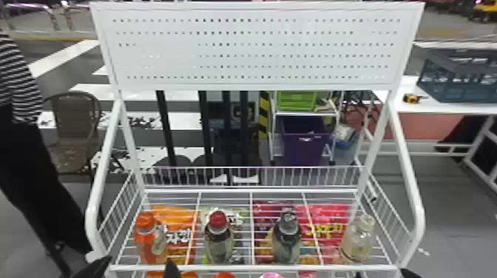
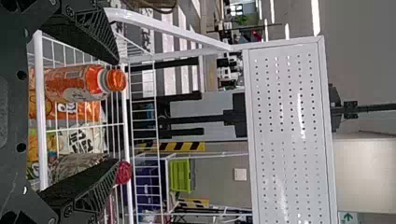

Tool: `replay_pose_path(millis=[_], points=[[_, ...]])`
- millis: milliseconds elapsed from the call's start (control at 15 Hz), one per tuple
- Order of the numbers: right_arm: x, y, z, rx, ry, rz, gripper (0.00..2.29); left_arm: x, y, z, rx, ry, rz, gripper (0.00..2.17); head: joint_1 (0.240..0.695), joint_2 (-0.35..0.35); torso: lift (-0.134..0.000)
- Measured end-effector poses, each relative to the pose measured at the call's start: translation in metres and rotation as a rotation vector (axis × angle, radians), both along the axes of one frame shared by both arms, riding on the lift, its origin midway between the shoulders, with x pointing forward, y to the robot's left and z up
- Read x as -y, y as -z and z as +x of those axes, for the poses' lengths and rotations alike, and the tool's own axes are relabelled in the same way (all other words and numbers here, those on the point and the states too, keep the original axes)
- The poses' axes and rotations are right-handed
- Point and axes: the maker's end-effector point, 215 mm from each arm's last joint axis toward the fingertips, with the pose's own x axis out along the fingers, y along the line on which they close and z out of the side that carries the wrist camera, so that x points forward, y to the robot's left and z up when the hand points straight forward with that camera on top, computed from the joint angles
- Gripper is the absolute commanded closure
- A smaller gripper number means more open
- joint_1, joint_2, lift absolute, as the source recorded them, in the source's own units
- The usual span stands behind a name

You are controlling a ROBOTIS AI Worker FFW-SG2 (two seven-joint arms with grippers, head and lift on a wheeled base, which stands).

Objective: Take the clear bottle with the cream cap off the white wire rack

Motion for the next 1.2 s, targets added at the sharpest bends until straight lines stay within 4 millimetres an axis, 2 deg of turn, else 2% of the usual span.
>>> replay_pose_path(millis=[333,667,733,800,933,1000,1200], points=[[0.002,0.020,0.050,0.004,-0.001,0.002,0.13,0.001,0.005,-0.001,-0.036,0.001,0.025,0.14,0.499,0.000,0.000],[0.001,0.027,0.094,-0.002,-0.007,0.005,0.13,-0.001,0.015,0.002,-0.076,0.000,0.049,0.14,0.499,0.000,0.000],[-0.001,0.025,0.103,0.002,-0.008,0.007,0.21,-0.002,0.018,0.002,-0.081,0.000,0.051,0.14,0.499,0.000,0.000],[-0.003,0.023,0.109,0.004,-0.012,0.008,0.44,-0.002,0.020,0.003,-0.084,0.000,0.052,0.14,0.499,0.000,0.000],[-0.016,0.021,0.118,-0.002,-0.030,0.013,1.34,-0.002,0.023,0.004,-0.089,-0.001,0.053,0.14,0.499,0.000,0.000],[-0.021,0.018,0.120,0.001,-0.038,0.014,1.54,-0.002,0.023,0.005,-0.088,-0.001,0.053,0.14,0.499,0.000,0.000],[-0.025,0.005,0.118,0.016,-0.041,0.015,1.57,0.000,0.023,0.006,-0.088,0.003,0.048,0.14,0.499,0.000,0.000]])
